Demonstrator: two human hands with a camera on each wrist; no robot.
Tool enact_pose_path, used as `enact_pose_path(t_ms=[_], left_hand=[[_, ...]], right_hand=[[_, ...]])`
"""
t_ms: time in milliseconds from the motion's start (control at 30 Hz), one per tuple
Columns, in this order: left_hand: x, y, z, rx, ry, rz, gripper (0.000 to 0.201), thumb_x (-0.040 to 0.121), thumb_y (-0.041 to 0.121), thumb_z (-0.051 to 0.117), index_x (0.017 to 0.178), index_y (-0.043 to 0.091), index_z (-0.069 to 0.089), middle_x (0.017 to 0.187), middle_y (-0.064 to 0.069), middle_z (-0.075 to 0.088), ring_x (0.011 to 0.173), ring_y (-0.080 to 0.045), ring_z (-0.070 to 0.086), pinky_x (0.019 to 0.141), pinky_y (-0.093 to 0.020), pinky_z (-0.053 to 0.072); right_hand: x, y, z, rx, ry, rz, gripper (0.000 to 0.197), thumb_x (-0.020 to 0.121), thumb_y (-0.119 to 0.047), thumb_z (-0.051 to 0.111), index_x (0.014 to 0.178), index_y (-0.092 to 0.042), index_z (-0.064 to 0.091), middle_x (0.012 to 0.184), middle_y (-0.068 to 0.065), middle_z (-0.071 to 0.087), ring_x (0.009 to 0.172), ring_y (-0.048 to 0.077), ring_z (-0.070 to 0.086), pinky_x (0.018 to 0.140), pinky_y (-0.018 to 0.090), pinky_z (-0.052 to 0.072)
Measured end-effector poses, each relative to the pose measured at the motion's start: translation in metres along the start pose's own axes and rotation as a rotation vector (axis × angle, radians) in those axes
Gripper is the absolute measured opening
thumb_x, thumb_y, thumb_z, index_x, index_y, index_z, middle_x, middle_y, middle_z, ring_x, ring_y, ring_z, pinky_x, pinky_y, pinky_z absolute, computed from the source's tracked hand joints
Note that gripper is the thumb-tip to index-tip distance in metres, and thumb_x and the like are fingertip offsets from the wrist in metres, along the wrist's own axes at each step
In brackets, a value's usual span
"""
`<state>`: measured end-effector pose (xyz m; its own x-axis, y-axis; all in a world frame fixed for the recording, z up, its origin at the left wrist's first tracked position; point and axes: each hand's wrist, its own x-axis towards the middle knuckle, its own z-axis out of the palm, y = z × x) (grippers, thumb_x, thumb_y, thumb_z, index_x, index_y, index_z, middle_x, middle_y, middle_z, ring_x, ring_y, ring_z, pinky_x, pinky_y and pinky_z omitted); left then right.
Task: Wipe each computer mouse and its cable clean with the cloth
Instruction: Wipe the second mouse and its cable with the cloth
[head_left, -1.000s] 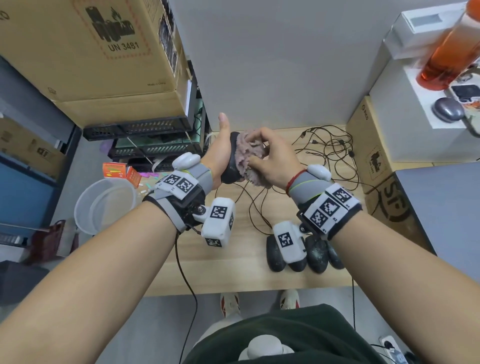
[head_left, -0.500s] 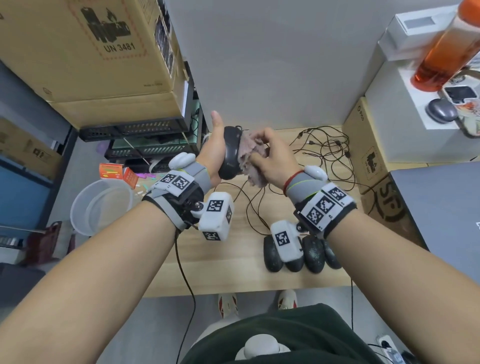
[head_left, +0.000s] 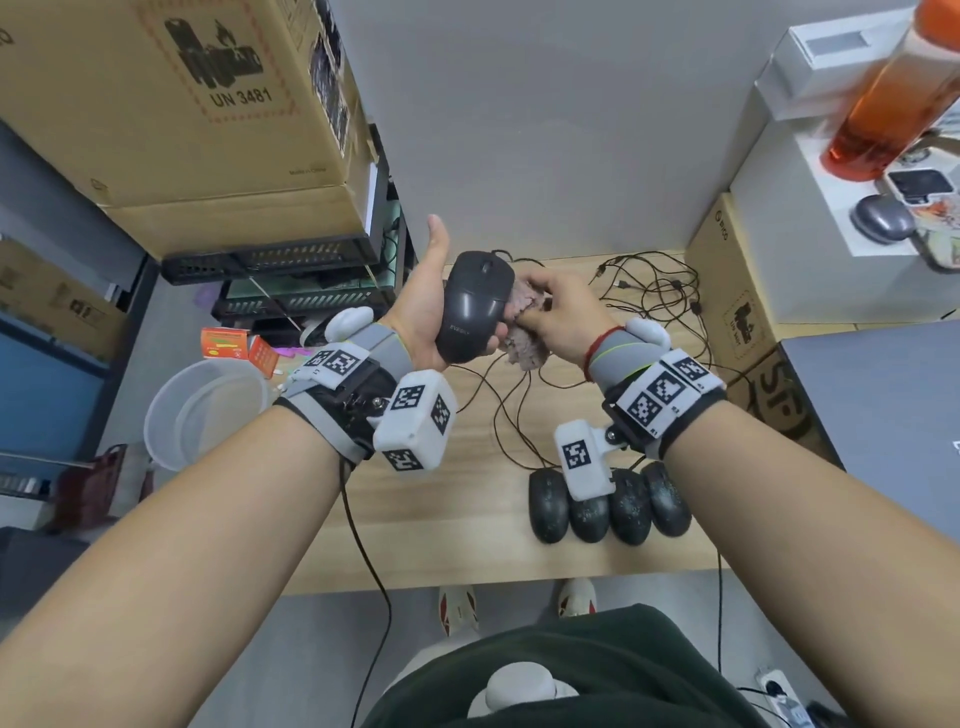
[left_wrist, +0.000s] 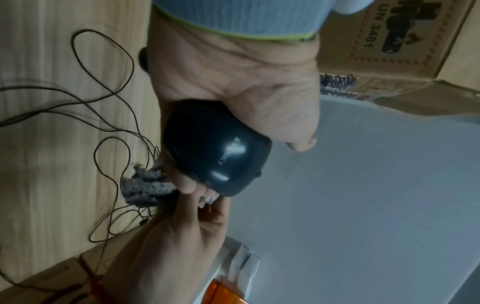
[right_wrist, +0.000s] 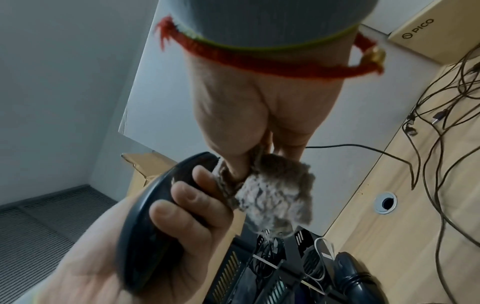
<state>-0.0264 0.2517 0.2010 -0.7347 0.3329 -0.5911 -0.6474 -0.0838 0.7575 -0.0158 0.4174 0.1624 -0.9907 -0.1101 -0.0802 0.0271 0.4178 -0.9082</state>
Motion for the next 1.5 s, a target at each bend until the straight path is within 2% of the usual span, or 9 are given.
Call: enact_pose_path(t_ms=[233, 433, 600, 767, 967, 1100, 1233, 1433, 1500], left_hand=[[0.000, -0.005, 0.007, 0.064, -0.053, -0.023, 0.103, 0.079, 0.095, 0.018, 0.093, 0.007, 0.071, 0.077, -0.011, 0.064, 0.060, -0.026, 0.059, 0.055, -0.029, 0.050], [0.004, -0.006, 0.009, 0.001, 0.006, 0.028, 0.098, 0.084, 0.090, 0.017, 0.095, 0.007, 0.068, 0.078, -0.015, 0.064, 0.061, -0.028, 0.059, 0.056, -0.030, 0.050], [0.015, -0.001, 0.005, -0.132, 0.131, 0.024, 0.095, 0.087, 0.087, 0.027, 0.118, 0.003, 0.060, 0.084, -0.015, 0.065, 0.053, -0.027, 0.064, 0.050, -0.030, 0.053], [0.012, -0.001, 0.004, -0.188, 0.110, 0.008, 0.081, 0.092, 0.082, 0.022, 0.095, 0.010, 0.060, 0.070, -0.008, 0.059, 0.040, -0.020, 0.057, 0.037, -0.021, 0.044], [0.014, 0.004, 0.011, -0.183, 0.075, 0.046, 0.099, 0.089, 0.085, 0.020, 0.136, 0.006, 0.059, 0.117, -0.017, 0.068, 0.097, -0.033, 0.069, 0.072, -0.038, 0.058], [0.021, 0.014, -0.003, -0.178, 0.110, -0.023, 0.087, 0.077, 0.094, 0.035, 0.095, 0.011, 0.055, 0.070, -0.009, 0.047, 0.051, -0.022, 0.054, 0.045, -0.028, 0.047], [0.028, 0.006, -0.010, -0.126, 0.217, 0.008, 0.102, 0.074, 0.089, 0.051, 0.133, 0.005, 0.055, 0.106, -0.020, 0.071, 0.093, -0.040, 0.073, 0.072, -0.057, 0.059], [0.031, 0.000, 0.002, -0.105, 0.281, 0.139, 0.066, 0.100, 0.062, 0.042, 0.120, 0.003, 0.064, 0.097, -0.016, 0.075, 0.071, -0.026, 0.074, 0.058, -0.039, 0.061], [0.032, 0.002, 0.003, -0.148, 0.254, 0.101, 0.068, 0.100, 0.064, 0.042, 0.126, 0.004, 0.059, 0.116, -0.022, 0.070, 0.076, -0.029, 0.073, 0.058, -0.035, 0.058]], right_hand=[[0.002, 0.001, -0.004, -0.019, 0.087, 0.073, 0.031, 0.085, 0.002, 0.052, 0.087, -0.023, 0.069, 0.073, -0.001, 0.070, 0.069, 0.017, 0.069, 0.053, 0.022, 0.053], [0.009, -0.005, -0.015, 0.125, 0.310, 0.064, 0.018, 0.079, -0.018, 0.061, 0.089, -0.027, 0.072, 0.086, -0.001, 0.074, 0.084, 0.020, 0.071, 0.079, 0.040, 0.059], [-0.007, -0.035, 0.004, -0.118, 0.143, -0.171, 0.022, 0.080, -0.007, 0.069, 0.098, -0.018, 0.074, 0.090, 0.003, 0.060, 0.069, 0.018, 0.062, 0.062, 0.030, 0.053], [-0.014, -0.046, 0.014, -0.211, 0.032, -0.305, 0.016, 0.073, -0.018, 0.083, 0.087, -0.017, 0.076, 0.085, -0.004, 0.049, 0.067, 0.005, 0.049, 0.061, 0.013, 0.038], [0.002, -0.044, 0.003, -0.175, 0.229, -0.235, 0.010, 0.078, -0.020, 0.079, 0.082, -0.022, 0.070, 0.084, -0.004, 0.050, 0.068, 0.012, 0.052, 0.059, 0.017, 0.036], [-0.012, -0.041, 0.023, -0.090, 0.063, -0.369, 0.010, 0.077, -0.020, 0.083, 0.079, -0.023, 0.073, 0.090, -0.006, 0.046, 0.064, -0.004, 0.046, 0.057, 0.013, 0.039], [-0.015, -0.032, 0.010, -0.014, -0.056, -0.213, 0.020, 0.070, -0.001, 0.085, 0.076, -0.018, 0.076, 0.088, -0.002, 0.048, 0.046, 0.013, 0.050, 0.041, 0.024, 0.047], [0.005, -0.029, -0.009, -0.091, 0.248, -0.134, 0.027, 0.076, -0.011, 0.079, 0.097, -0.028, 0.075, 0.085, -0.010, 0.048, 0.069, 0.000, 0.055, 0.071, 0.021, 0.048], [-0.004, -0.037, 0.000, 0.019, 0.157, -0.148, 0.024, 0.078, -0.009, 0.080, 0.100, -0.018, 0.077, 0.088, -0.008, 0.044, 0.056, -0.003, 0.052, 0.054, 0.015, 0.046]])
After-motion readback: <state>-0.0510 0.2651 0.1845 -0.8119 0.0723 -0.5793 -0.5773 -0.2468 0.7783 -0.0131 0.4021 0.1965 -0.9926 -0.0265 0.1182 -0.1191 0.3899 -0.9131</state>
